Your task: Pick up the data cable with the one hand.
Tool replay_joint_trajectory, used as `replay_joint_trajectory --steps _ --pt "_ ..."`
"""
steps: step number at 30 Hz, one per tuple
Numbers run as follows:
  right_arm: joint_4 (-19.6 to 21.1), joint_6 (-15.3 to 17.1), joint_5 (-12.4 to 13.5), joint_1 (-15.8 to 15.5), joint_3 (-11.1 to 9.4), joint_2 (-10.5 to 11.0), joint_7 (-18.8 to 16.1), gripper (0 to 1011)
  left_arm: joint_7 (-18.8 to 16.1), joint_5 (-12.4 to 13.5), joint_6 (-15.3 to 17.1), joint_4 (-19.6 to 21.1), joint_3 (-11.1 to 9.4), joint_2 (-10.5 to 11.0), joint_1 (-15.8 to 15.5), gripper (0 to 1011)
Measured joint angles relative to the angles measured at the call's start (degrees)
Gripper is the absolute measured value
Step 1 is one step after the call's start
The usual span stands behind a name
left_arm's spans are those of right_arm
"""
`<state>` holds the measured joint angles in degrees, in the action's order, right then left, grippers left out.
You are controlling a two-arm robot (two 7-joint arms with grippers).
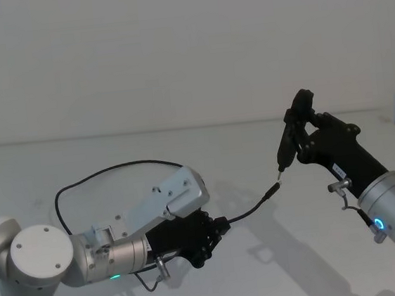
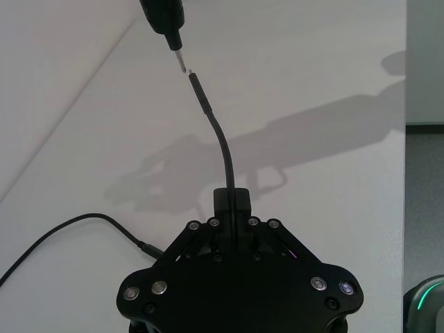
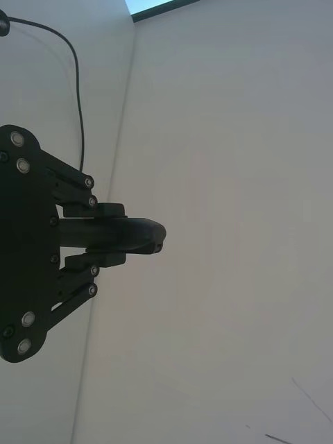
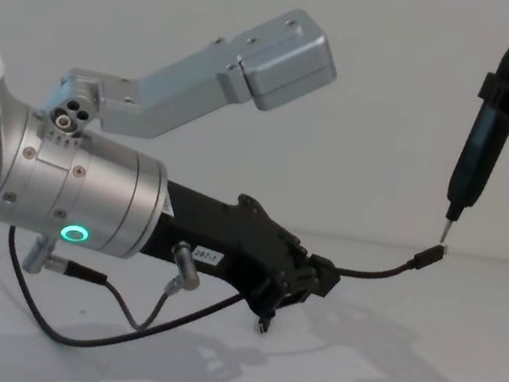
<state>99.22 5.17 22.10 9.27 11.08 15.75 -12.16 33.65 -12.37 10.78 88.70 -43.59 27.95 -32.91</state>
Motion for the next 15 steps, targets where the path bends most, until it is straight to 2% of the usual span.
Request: replay_joint_trajectory --steps 15 --pt "0.66 0.3 -1.51 -0.24 0.26 -1.07 1.54 279 0.0 0.0 0.0 0.0 0.0 0.0 0.0 39"
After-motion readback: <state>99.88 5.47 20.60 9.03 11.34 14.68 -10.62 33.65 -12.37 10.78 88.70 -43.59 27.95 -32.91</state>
